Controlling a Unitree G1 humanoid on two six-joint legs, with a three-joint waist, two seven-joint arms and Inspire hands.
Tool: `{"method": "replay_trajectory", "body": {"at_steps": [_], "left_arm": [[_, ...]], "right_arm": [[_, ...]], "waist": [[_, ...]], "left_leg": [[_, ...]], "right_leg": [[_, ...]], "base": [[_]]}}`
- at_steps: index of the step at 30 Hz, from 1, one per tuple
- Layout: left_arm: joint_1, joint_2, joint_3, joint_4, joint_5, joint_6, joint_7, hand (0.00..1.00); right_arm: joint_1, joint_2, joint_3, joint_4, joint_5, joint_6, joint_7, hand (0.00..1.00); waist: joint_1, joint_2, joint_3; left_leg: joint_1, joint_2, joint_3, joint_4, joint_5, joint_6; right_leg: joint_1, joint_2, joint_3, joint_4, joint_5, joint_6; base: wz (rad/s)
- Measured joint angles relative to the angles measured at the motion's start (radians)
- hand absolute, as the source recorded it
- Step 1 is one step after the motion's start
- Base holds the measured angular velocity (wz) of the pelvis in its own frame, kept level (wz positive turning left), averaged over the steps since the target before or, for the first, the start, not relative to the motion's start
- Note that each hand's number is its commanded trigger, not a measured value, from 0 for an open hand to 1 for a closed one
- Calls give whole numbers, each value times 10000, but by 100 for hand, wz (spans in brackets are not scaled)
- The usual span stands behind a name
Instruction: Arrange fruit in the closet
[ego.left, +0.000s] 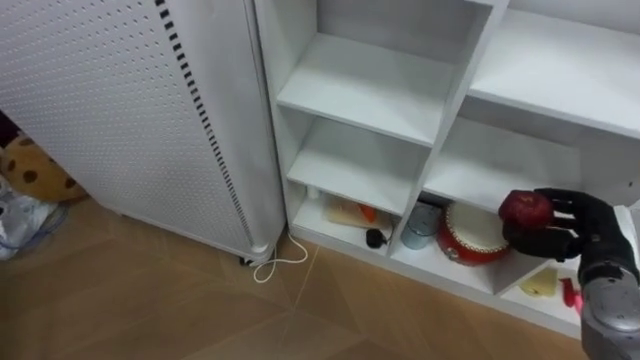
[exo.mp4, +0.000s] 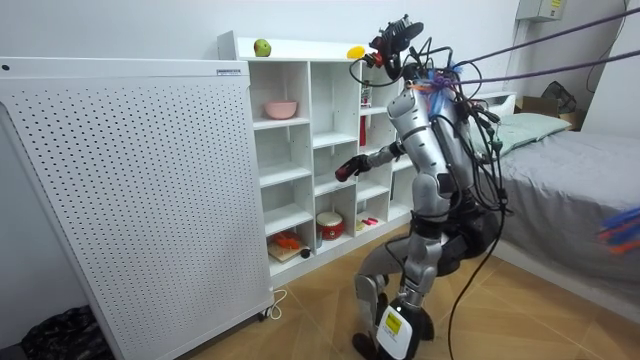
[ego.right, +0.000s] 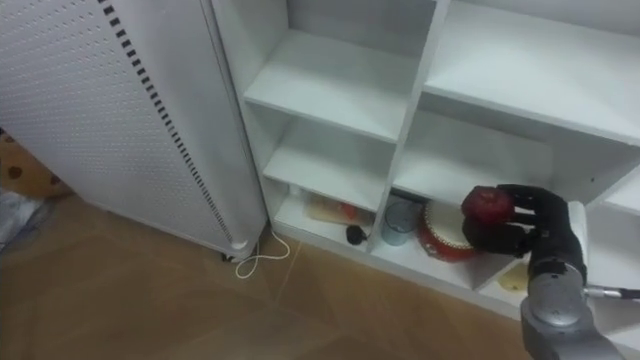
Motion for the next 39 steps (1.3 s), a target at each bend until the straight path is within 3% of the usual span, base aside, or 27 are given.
{"method": "replay_trajectory", "body": {"at_steps": [4,9,17,22,23,24,31,39], "left_arm": [[69,322,-6,-119,-1,-1,70,0],[216,435,-5,-195,-37,1,151,0],[705,536,18,-386,-12,13,294,0],[779,885,-2,-388,-57,73,361,0],[779,901,-3,-388,-61,101,372,0],[779,906,-4,-382,-61,160,442,0],[779,957,-15,-331,-48,173,789,0],[815,955,-7,-372,59,302,747,0]], "right_arm": [[-220,-111,230,-2,894,3,-117,100],[-323,-245,385,-2,1168,3,-623,100],[-938,-581,394,-34,1536,174,-1328,100],[-1197,-875,871,-30,1787,218,-1824,100],[-1213,-875,879,-32,1923,218,-1896,58],[-1243,-876,902,-19,2146,225,-2042,0],[-1304,-909,1095,10,3472,539,-2860,0],[-1310,-964,1024,253,4430,565,-3053,0]], "waist": [[4,-194,74],[-5,-345,60],[-12,-379,39],[-13,-397,38],[-12,-398,38],[-10,-403,41],[-97,-537,71],[-5,-554,71]], "left_leg": [[-6,-3,-22,-2,5,0],[-38,-18,-36,3,7,-1],[-104,-27,-89,-14,22,-2],[-46,-30,-179,-14,51,-53],[-45,-31,-181,-14,51,-53],[-28,-40,-185,-14,51,-52],[115,-216,-339,-38,54,-45],[239,-359,-429,-22,21,14]], "right_leg": [[-4,2,-11,19,-1,-1],[-3,-21,-42,18,0,0],[18,-92,-174,-23,1,3],[205,-194,-410,-29,-26,14],[212,-201,-421,-29,-28,13],[235,-232,-449,-28,-33,6],[495,-342,-569,-37,-123,95],[716,-482,-670,-7,-244,163]], "base": [[0],[0],[2],[8],[5],[4],[9],[7]]}}
